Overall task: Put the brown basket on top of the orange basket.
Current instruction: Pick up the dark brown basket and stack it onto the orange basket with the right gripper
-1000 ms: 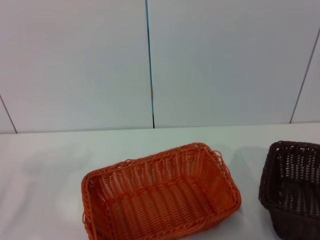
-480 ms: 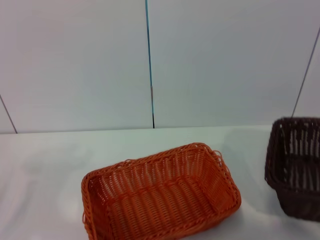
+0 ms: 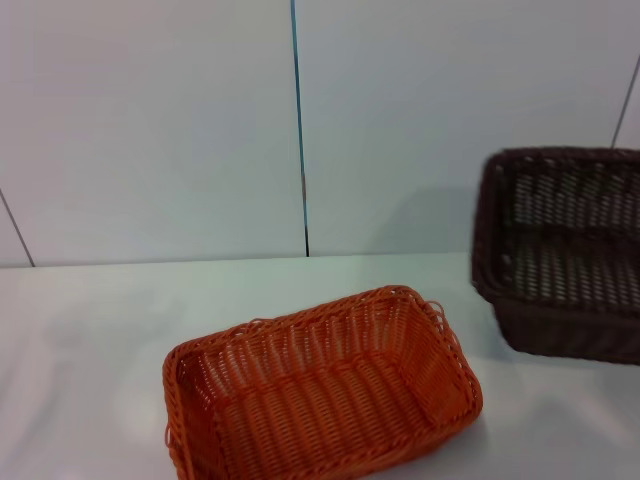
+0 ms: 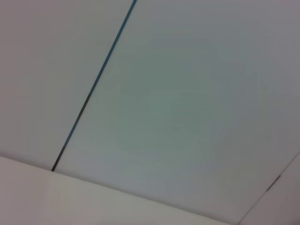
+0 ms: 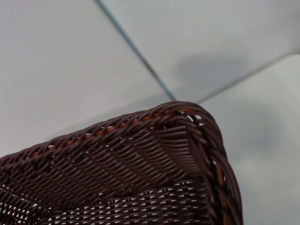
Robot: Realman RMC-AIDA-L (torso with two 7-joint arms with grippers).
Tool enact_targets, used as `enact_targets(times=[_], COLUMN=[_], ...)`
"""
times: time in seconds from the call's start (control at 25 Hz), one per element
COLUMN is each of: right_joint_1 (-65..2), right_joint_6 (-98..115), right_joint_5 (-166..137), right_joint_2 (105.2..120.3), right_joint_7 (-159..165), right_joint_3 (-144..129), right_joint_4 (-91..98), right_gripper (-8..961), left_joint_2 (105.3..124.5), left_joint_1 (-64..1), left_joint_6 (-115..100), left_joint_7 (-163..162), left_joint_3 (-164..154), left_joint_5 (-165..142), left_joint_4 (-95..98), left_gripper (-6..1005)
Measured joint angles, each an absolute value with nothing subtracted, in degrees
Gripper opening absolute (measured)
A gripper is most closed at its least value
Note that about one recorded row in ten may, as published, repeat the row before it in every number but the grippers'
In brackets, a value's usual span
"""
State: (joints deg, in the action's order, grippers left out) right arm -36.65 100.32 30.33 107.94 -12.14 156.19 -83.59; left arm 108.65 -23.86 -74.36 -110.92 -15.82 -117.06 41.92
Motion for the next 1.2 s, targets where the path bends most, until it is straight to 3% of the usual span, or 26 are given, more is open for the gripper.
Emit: enact_targets(times=[0.88, 1.2], right_joint_1=[-47.46, -50.91], right_joint_6=[92.4, 88.12], right_joint_5=[37.71, 39.14], right_joint_2=[109.15, 110.79], right_joint_7=[-10.81, -10.85], right_joint_3=[139.56, 133.52], right_joint_4=[-67.41, -61.35], right_gripper=[148, 148], left_joint_2=[109.14, 109.16], left_joint_1=[-23.32, -23.29], left_joint_6=[-75.75, -76.12], left_joint_7=[-110.64, -110.34], left_joint_3=[-15.4, -15.38], left_joint_5=[-117.07, -117.07], left_joint_4=[41.92, 41.93], left_gripper=[858, 859])
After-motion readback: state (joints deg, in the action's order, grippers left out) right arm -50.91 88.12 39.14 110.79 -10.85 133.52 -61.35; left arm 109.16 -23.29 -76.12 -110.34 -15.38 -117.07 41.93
